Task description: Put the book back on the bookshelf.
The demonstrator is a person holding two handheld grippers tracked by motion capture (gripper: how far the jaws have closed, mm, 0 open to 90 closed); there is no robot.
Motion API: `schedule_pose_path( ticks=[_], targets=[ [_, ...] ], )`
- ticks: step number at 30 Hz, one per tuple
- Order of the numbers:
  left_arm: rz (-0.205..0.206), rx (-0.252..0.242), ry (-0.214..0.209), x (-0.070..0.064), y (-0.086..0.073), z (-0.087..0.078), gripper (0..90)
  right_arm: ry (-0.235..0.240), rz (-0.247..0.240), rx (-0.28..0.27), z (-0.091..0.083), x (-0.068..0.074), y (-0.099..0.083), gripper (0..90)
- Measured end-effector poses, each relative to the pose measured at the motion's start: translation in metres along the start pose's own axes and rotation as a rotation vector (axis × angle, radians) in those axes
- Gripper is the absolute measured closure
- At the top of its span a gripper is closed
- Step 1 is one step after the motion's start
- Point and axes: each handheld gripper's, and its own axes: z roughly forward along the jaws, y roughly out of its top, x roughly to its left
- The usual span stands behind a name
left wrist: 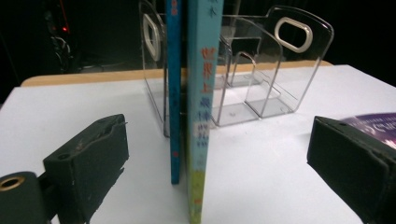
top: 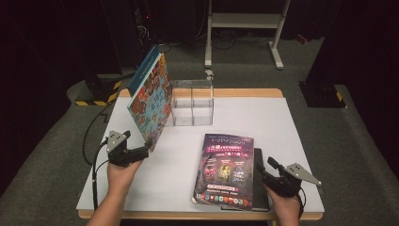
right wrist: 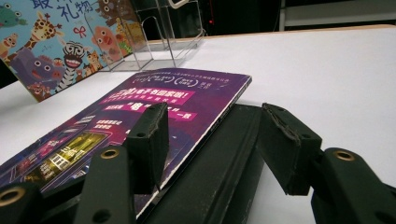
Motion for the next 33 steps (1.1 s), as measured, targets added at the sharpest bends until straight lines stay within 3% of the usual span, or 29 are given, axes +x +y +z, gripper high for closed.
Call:
schedule_pose_path(
  ticks=[9, 18, 22, 26, 31, 33],
  targets=[
    [0.001, 0.044, -0.089, -0.011, -0.016, -0.013, 1.9, 0.001, -0.004, 0.005, 0.001, 0.001, 0.000, 42.4],
    [0.025, 0.200, -0.254, -0.045, -0.041, -0.014, 2.0, 0.010, -0.030, 0.015, 0.001, 0.005, 0.001, 41.3],
    [0.082, 0.282, -0.327, -0.068, -0.052, -0.006, 3.2, 0.008, -0.051, 0.034, 0.000, 0.011, 0.003, 39.7],
    [0.124, 0.334, -0.381, -0.090, -0.060, 0.006, 6.7, -0.001, -0.070, 0.095, -0.002, 0.025, 0.009, 36.3],
    [0.178, 0.360, -0.410, -0.117, -0.060, 0.024, 7.8, -0.019, -0.099, 0.211, 0.005, 0.040, 0.011, 36.1],
    [0.203, 0.374, -0.420, -0.129, -0.060, 0.032, 8.0, -0.058, -0.098, 0.265, 0.008, 0.042, 0.009, 37.4]
  ],
)
